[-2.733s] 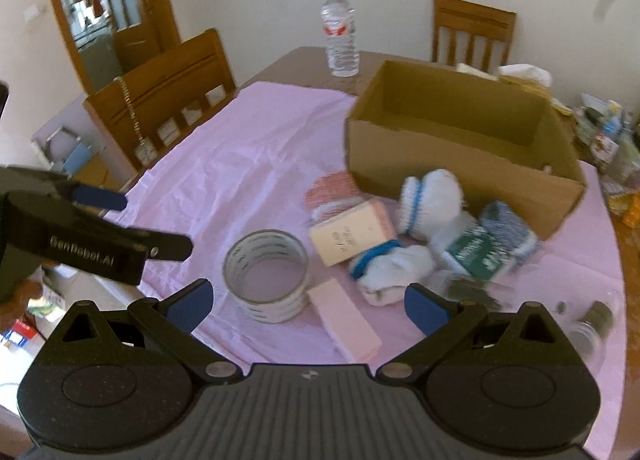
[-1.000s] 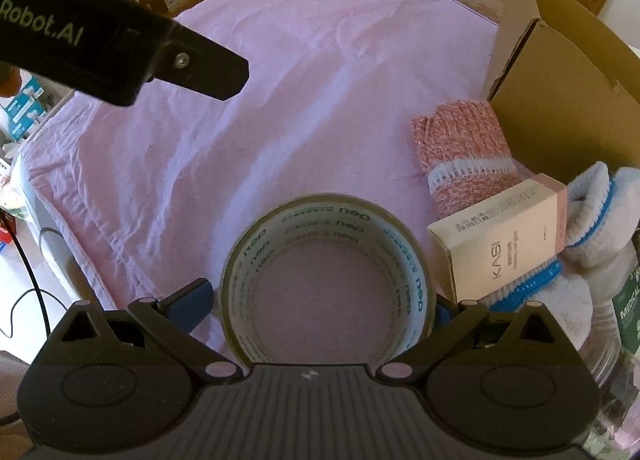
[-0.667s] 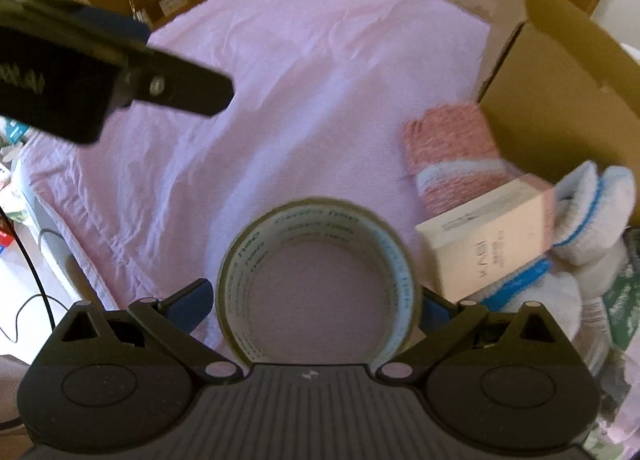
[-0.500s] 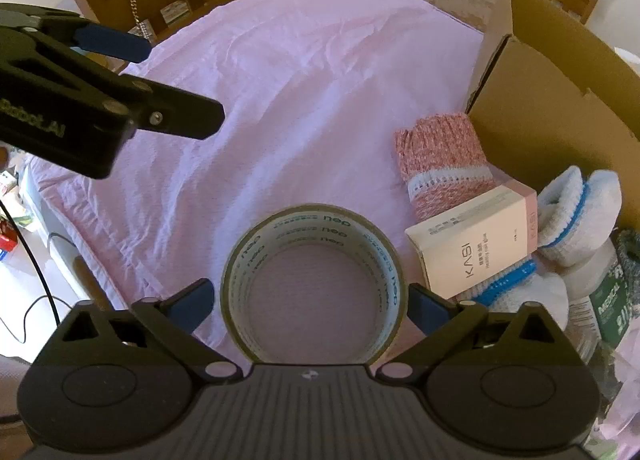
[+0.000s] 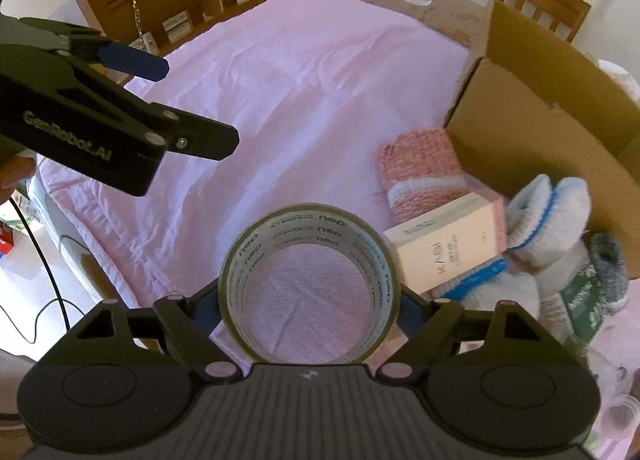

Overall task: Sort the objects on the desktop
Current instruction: 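Lift the tape roll with the right tool while the left tool grasps the pink box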

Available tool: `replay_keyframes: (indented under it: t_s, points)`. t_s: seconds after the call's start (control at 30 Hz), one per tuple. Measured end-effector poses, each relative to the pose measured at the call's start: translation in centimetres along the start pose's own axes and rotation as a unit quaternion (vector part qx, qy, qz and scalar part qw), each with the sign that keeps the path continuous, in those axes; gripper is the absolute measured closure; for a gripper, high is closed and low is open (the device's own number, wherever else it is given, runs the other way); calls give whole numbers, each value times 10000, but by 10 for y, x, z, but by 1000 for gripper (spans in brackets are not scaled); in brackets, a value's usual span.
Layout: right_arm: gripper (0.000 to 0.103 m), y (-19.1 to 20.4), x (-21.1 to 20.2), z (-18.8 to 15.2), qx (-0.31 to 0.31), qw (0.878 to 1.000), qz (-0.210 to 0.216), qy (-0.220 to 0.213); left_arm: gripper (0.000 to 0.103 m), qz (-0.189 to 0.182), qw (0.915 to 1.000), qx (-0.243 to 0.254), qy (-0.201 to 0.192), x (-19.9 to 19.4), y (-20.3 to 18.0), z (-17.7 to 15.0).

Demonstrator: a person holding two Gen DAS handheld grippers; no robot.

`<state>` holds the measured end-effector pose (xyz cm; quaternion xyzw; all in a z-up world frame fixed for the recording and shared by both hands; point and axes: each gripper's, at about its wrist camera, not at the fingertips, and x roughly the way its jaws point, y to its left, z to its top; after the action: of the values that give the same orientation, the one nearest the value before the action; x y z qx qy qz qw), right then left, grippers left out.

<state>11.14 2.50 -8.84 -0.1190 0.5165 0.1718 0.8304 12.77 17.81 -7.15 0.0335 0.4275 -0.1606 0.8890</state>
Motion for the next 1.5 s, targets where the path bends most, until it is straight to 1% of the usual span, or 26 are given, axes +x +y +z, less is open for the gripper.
replay_keyframes:
  t_s: [0.13, 0.27, 0.43, 0.57, 0.8, 0.93, 1.03, 1.1, 1.17, 1.27, 1.37, 1.5]
  points:
    - [16, -8, -16, 2, 112, 9998, -3, -176, 1, -20, 10000, -33, -15, 0, -4, 3]
    - [16, -16, -33, 2, 209, 9991, -155, -332, 1, -75, 10000, -41, -19, -1, -11, 2]
    - [16, -28, -50, -7, 306, 9979, -257, -501, 1, -92, 10000, 10, 10, -5, -28, -2]
    - [16, -41, -60, -18, 323, 9976, -218, -579, 1, 1, 10000, -79, 25, -9, -45, -6]
    - [16, -65, -76, -38, 210, 9981, -134, -571, 1, -200, 9998, 2, 41, -12, -86, -18]
    - [16, -81, -86, -51, 222, 9983, -112, -533, 1, -591, 9982, -81, 7, -11, -104, -26]
    - [16, -94, -93, -60, 257, 9981, -177, -527, 1, -903, 9959, 62, -61, -9, -119, -31]
    - [16, -102, -97, -65, 301, 9979, -225, -533, 1, -962, 9952, 156, -98, -5, -130, -34]
    - [16, -111, -99, -69, 397, 9975, -263, -530, 1, -1036, 9942, 282, -49, 3, -139, -35]
    - [16, -120, -103, -75, 525, 9967, -325, -526, 1, -1005, 9936, 513, 21, 17, -154, -39]
    - [16, -125, -106, -81, 579, 9963, -368, -510, 1, -897, 9937, 665, 113, 33, -165, -46]
    - [16, -129, -108, -87, 600, 9963, -406, -467, 1, -841, 9927, 864, 85, 42, -179, -50]
